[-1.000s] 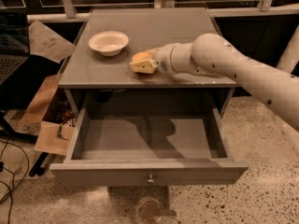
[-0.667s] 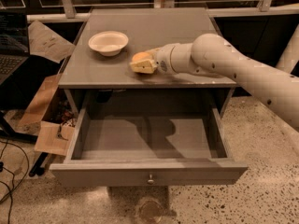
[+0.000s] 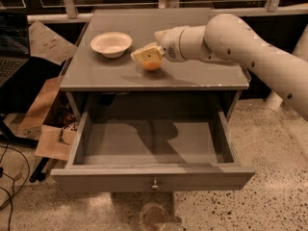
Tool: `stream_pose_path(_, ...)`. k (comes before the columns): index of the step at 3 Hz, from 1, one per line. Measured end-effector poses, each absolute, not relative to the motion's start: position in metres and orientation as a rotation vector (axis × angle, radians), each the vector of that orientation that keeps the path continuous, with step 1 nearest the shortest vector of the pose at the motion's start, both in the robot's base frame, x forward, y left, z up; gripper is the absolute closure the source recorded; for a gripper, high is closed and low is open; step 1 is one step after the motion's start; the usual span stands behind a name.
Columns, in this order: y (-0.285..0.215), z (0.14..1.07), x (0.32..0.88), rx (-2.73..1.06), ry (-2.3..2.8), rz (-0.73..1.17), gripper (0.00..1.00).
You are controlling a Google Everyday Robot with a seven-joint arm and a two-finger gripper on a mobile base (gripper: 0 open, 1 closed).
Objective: Pick orange from top drawer and place on counter
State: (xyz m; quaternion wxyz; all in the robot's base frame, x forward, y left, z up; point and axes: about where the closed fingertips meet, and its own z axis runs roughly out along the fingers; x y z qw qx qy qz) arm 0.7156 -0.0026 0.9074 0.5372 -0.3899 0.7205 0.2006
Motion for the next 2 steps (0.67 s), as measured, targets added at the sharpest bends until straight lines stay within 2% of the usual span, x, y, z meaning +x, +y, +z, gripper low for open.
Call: stream_pose_path(2, 0.0029, 0.9352, 0.723, -0.954, 1.653, 0.46, 0.0)
